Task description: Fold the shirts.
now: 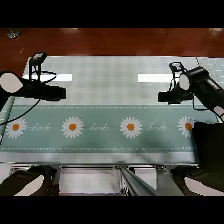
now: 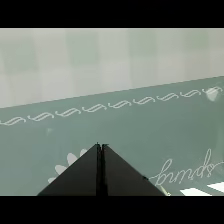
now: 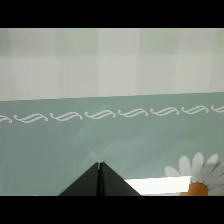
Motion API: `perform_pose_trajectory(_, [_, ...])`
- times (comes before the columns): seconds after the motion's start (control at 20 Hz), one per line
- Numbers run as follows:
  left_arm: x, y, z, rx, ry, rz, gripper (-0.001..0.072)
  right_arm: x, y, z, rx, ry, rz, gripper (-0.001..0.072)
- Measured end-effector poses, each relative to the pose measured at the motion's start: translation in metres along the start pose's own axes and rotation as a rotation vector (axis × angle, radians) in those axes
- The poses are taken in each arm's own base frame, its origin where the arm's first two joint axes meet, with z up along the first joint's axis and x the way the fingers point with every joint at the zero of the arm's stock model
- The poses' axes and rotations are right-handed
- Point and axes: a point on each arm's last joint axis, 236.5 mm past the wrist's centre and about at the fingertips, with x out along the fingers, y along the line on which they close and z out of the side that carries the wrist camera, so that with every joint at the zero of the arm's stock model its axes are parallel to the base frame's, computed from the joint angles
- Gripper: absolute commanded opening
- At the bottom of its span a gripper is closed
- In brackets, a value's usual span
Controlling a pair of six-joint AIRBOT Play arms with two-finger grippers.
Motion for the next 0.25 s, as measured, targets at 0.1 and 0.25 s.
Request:
perform_pose_trajectory(0.1, [0.0005,0.0002,-0.0014,0.0,0.006,0.0,0.0022,0.0004,-0.0005,-0.0008,0.0,0.003,-0.004,0.0026])
perform_pose_trajectory(0.25, [0.0007,0.0005,-0.002,0.0,0.008,0.001,0.0022,0.0004,-0.0009,-0.0012,-0.001,0.004,-0.007,0.0026])
